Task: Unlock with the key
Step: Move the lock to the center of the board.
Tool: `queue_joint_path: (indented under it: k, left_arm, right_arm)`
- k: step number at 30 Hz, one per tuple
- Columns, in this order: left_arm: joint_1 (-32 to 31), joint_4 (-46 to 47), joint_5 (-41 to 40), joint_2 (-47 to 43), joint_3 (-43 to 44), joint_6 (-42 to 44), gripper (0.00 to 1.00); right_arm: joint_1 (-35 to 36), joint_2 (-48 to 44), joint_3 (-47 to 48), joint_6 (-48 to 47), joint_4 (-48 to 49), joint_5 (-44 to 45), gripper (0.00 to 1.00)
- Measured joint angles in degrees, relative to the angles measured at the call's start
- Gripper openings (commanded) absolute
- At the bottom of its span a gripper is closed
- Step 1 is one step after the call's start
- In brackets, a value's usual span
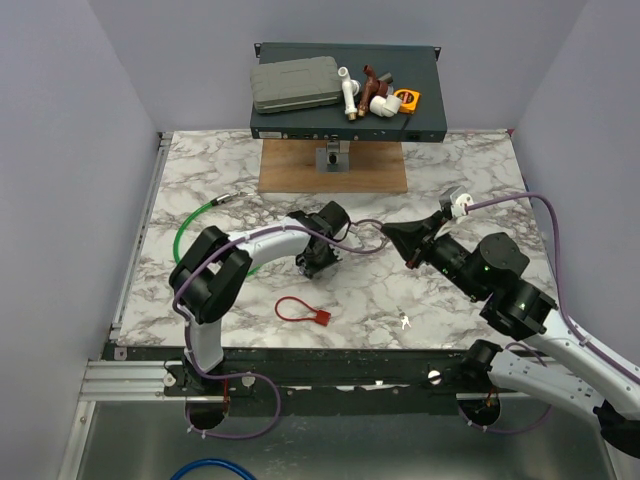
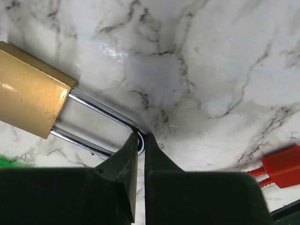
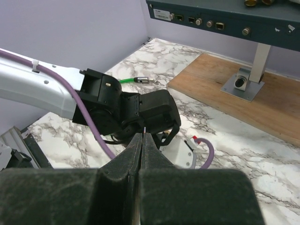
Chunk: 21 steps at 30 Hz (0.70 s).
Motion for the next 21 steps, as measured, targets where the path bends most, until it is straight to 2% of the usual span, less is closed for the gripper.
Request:
queue_joint_path:
  k: [4, 6, 8, 10, 15, 20, 21]
  left_arm:
    - [-1.5, -1.9, 0.0, -0.4, -0.5, 5.4, 0.14]
    - [-1.2, -3.1, 0.1, -0.6, -0.6, 7.0, 0.21]
    - [0.4, -4.6, 0.8, -1.0, -0.7, 7.8, 0.32]
    - [3.6, -7.9, 2.2, -1.9, -0.6, 7.7, 0.41]
    - [10.3, -13.8, 4.8, -3.6, 3.1, 5.9, 0.55]
    - [10.3, -16.1, 8.0, -4.3, 9.3, 3.7, 0.58]
    - [10.2, -16.1, 8.7, -4.3, 10.4, 3.3, 0.64]
  right_arm:
    - [0.0, 0.0, 0.0, -0.1, 0.0, 0.0, 0.01]
    - [0.0, -0.1, 0.0, -0.1, 0.0, 0.0, 0.01]
    - [0.0, -0.3, 0.0, -0.1, 0.1, 0.0, 0.01]
    - [0.0, -0.6, 0.0, -0.1, 0.1, 0.0, 0.01]
    - [0.0, -0.9, 0.0, -0.6, 0.4, 0.0, 0.01]
    - [0.0, -1.4, 0.0, -0.9, 0.5, 0.1, 0.01]
    - [0.0, -1.6, 0.0, -1.0, 0.4, 0.3, 0.01]
